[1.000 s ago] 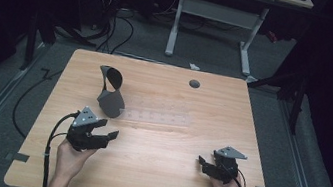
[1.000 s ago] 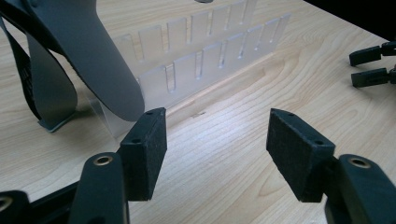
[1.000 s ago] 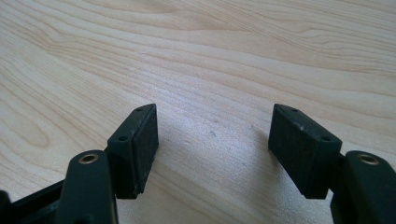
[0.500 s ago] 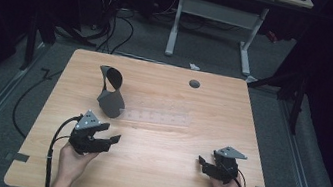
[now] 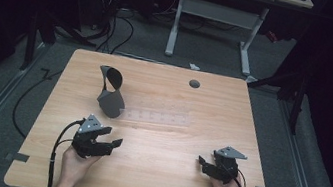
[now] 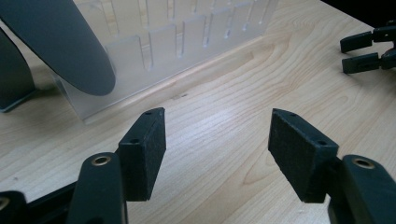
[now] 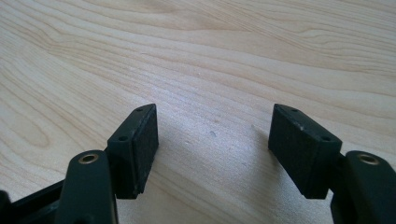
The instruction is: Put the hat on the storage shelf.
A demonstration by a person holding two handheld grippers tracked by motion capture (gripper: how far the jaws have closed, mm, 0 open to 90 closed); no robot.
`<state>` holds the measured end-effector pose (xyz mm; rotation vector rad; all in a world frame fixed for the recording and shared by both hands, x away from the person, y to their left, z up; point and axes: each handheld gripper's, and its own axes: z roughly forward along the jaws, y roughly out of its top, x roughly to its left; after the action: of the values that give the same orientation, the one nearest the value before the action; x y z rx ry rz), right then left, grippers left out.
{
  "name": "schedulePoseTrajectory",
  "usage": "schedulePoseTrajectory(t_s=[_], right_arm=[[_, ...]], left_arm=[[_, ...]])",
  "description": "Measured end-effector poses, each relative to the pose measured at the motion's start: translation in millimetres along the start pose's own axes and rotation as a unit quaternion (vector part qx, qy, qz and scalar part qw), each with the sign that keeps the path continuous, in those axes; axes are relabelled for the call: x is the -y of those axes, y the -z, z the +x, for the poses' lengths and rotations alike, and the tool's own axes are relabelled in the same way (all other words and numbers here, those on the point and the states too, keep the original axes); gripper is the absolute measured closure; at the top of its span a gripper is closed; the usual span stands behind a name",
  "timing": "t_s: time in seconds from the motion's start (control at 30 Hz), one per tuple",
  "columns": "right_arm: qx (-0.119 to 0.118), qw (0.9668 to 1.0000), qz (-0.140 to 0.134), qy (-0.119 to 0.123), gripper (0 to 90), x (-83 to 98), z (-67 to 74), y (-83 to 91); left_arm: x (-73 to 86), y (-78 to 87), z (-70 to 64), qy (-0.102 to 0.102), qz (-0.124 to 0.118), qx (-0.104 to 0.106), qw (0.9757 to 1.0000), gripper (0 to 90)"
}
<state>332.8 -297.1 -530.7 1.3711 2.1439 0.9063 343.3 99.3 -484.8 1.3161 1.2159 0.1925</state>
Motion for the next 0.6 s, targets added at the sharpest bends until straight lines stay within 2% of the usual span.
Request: schedulePoseTrajectory(t_s=[0.37,0.6], right_arm=[[0.000,1.0000,0.000,0.000,33.4,0.0,0.0,0.0],[0.000,1.0000,0.000,0.000,33.5,0.0,0.0,0.0]], left_arm=[[14.8,-7.6,3.1,0.007,0.007,-0.005,0.9999,37.1],[31.3,-19.0,5.7,-0.008,0.013,-0.023,0.9996,37.1]])
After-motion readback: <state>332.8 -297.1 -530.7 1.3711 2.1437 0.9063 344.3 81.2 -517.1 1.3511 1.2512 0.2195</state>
